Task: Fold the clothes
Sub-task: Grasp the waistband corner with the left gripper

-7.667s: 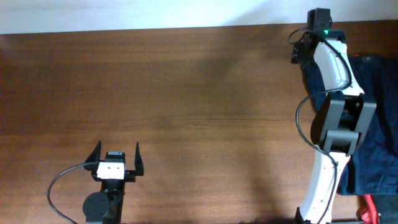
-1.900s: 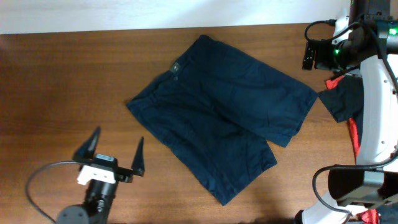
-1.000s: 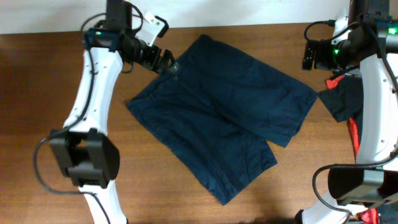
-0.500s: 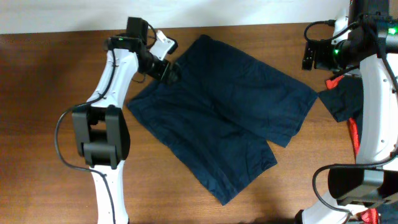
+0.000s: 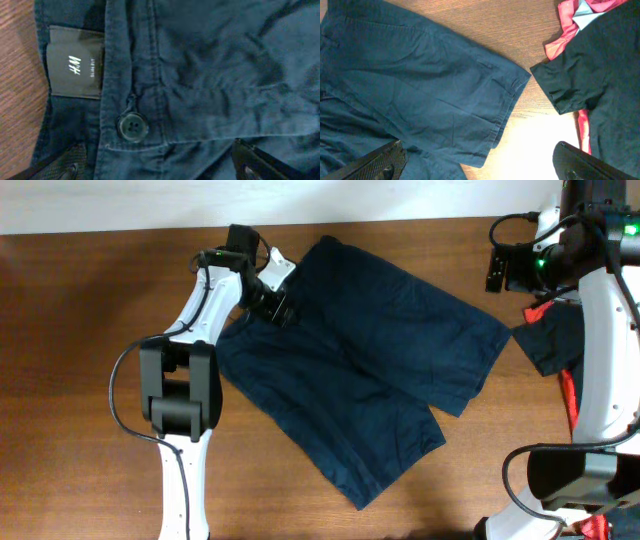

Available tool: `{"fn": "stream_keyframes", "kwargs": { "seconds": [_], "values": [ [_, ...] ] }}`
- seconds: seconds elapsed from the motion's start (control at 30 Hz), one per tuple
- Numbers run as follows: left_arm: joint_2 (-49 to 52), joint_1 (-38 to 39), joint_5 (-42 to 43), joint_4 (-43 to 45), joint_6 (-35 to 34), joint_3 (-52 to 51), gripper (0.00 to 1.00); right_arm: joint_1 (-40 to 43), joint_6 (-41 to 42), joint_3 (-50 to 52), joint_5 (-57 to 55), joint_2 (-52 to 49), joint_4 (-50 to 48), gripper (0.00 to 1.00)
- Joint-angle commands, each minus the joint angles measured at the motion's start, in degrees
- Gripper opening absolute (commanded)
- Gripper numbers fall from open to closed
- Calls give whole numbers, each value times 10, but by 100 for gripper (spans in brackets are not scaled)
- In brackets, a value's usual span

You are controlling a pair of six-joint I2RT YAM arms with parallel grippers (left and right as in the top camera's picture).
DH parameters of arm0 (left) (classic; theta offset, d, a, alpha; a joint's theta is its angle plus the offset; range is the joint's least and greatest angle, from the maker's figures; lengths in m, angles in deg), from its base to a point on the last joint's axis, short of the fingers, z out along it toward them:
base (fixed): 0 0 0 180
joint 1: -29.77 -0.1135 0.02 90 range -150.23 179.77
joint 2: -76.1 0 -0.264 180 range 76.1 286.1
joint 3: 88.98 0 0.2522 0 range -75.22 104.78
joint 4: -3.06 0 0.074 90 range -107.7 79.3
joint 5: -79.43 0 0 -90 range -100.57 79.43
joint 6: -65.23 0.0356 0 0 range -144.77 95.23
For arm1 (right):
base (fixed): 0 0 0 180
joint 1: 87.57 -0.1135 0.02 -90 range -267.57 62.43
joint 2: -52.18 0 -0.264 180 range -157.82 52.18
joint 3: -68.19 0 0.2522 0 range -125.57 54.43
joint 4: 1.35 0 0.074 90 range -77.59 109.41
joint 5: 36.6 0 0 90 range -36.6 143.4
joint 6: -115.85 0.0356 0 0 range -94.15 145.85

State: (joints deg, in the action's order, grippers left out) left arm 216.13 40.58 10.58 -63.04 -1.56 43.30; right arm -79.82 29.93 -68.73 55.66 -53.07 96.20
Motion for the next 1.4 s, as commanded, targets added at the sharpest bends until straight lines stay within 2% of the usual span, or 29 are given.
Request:
{"fn": "stream_keyframes", "kwargs": {
  "seconds": [0.0,0.07,0.1,0.13,0.17,0.2,0.3,0.4,0.57,0.63,0.97,1.0,1.03,1.07,1.1,1.3,1.37],
  "values": [
    [9,0,-6,12,9,10,93,2,0,-1,-3,1,0,98],
    [9,0,-6,13,9,10,92,2,0,-1,-3,1,0,98],
    [9,0,-6,12,9,10,83,2,0,-1,-3,1,0,99],
    [9,0,-6,11,9,10,65,2,0,-1,-3,1,0,98],
    [9,0,-6,9,9,10,54,2,0,-1,-3,1,0,98],
    [9,0,-5,5,9,10,48,2,0,-1,-3,1,0,99],
    [9,0,-6,-3,9,10,47,2,0,-1,-3,1,0,99],
    [9,0,-6,-4,9,10,40,2,0,-1,-3,1,0,98],
    [9,0,-6,-4,9,10,6,2,0,-1,-3,1,0,98],
    [9,0,-6,-4,9,10,1,2,0,-1,-3,1,0,98],
    [9,0,-15,-9,9,12,1,2,0,-1,-3,1,0,99],
    [9,0,-15,-10,9,12,11,2,0,-1,-3,1,0,98],
    [9,0,-15,-12,9,12,31,2,0,-1,-3,1,0,99],
    [9,0,-15,-13,9,12,42,2,0,-1,-3,1,0,98],
    [9,0,-15,-13,9,12,48,2,0,-1,-3,1,0,98],
    [17,0,-15,-13,9,12,47,2,0,-1,-3,1,0,98],
    [23,0,-15,-16,9,12,42,2,0,-1,-3,1,0,99]
  ]
}}
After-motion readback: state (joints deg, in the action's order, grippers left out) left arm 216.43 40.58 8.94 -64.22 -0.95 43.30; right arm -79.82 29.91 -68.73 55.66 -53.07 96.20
